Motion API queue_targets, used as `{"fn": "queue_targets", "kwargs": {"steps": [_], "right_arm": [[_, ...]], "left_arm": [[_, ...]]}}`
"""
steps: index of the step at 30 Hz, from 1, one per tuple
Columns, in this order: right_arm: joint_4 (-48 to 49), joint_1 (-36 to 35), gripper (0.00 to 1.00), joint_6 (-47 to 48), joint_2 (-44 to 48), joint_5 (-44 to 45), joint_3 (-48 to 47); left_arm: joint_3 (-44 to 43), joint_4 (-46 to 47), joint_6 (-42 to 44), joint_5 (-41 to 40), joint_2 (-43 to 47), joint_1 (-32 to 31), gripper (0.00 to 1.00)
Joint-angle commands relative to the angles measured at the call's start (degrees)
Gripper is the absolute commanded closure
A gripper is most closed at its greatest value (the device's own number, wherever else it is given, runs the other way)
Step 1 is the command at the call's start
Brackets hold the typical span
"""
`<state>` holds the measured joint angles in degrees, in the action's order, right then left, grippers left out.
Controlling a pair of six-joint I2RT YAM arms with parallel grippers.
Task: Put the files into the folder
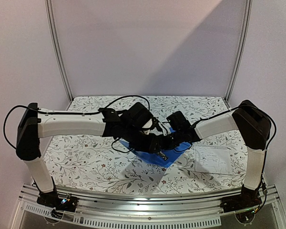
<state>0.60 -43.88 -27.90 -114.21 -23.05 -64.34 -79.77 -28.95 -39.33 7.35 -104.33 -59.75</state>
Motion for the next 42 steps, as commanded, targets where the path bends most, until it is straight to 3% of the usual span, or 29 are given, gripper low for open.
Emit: {"fn": "queue_targets", "kwargs": {"steps": [1, 6, 14, 19, 26, 33, 42], "right_arm": [[-5.9, 0.2, 0.3, -3.4, -3.1, -1.0, 3.6], [-6.0, 0.2, 0.31, -4.1, -2.0, -2.0, 4.2], [-12.5, 0.2, 0.3, -1.3, 1.4, 1.5, 4.8], [-15.7, 0.1, 0.3, 0.1, 2.7, 0.7, 6.8], [-17.8, -1.6, 0.35, 0.3, 5.2, -0.2, 10.0], [-18.5, -1.9, 0.42, 0.4, 5.3, -0.6, 9.7], [-19.1, -1.9, 0.44, -0.4, 3.3, 0.8, 8.1]], "left_arm": [[3.5, -4.7, 3.3, 3.2, 2.6, -1.5, 0.54], [8.9, -6.8, 6.6, -1.3, 1.2, -1.5, 0.54], [16.9, 2.2, 7.7, 1.2, -1.2, -1.5, 0.52], [15.9, 0.2, 10.7, -6.5, -4.6, -1.1, 0.52], [14.0, 0.9, 17.5, -12.5, -12.2, 3.5, 0.53], [10.8, 2.0, 23.1, -17.8, -14.3, 7.0, 0.53], [6.2, 2.4, 22.6, -16.4, -14.3, 7.8, 0.53]]}}
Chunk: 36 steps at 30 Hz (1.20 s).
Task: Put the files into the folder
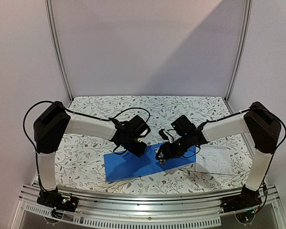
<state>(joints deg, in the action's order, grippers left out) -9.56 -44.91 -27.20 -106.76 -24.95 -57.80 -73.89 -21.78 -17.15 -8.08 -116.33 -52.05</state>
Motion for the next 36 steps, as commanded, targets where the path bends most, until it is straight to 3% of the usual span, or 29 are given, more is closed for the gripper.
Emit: {"fn": "queue_targets", "kwargs": {"steps": [1, 7, 11, 15, 19, 23, 29, 36], "right_arm": [[-9.0, -0.9, 0.44, -1.1, -4.2, 3.2, 1.3], [-9.1, -0.9, 0.48, -1.7, -5.7, 3.6, 0.6], [-9.4, -0.8, 0.54, -2.5, -6.8, 2.9, 0.5], [-9.6, -0.9, 0.55, -2.8, -6.8, 3.3, 0.5], [-9.9, -0.8, 0.54, -2.8, -6.6, 3.6, 0.7], [-10.2, -0.8, 0.54, -2.9, -6.0, 3.9, 1.1], [-9.2, -0.8, 0.53, -1.6, -2.7, 2.9, 2.4], [-5.2, -0.9, 0.5, -0.8, 3.5, 7.9, 5.4]], "left_arm": [[0.3, -4.6, 0.2, -1.8, -1.4, -0.3, 0.52], [2.6, 1.0, 0.3, -5.6, 5.1, -4.8, 0.45], [4.0, 4.2, -1.0, -4.8, 7.5, -8.0, 0.46], [6.3, 7.1, -2.7, 2.1, 7.0, -9.0, 0.53], [6.5, 5.6, -4.7, 5.8, 4.1, -8.9, 0.75], [6.2, 4.0, -6.9, 5.8, 1.4, -8.6, 0.89], [6.3, 4.5, -6.2, 3.4, -1.0, -8.1, 0.9], [7.1, 5.3, -6.2, 4.6, -1.5, -8.0, 0.91]]}}
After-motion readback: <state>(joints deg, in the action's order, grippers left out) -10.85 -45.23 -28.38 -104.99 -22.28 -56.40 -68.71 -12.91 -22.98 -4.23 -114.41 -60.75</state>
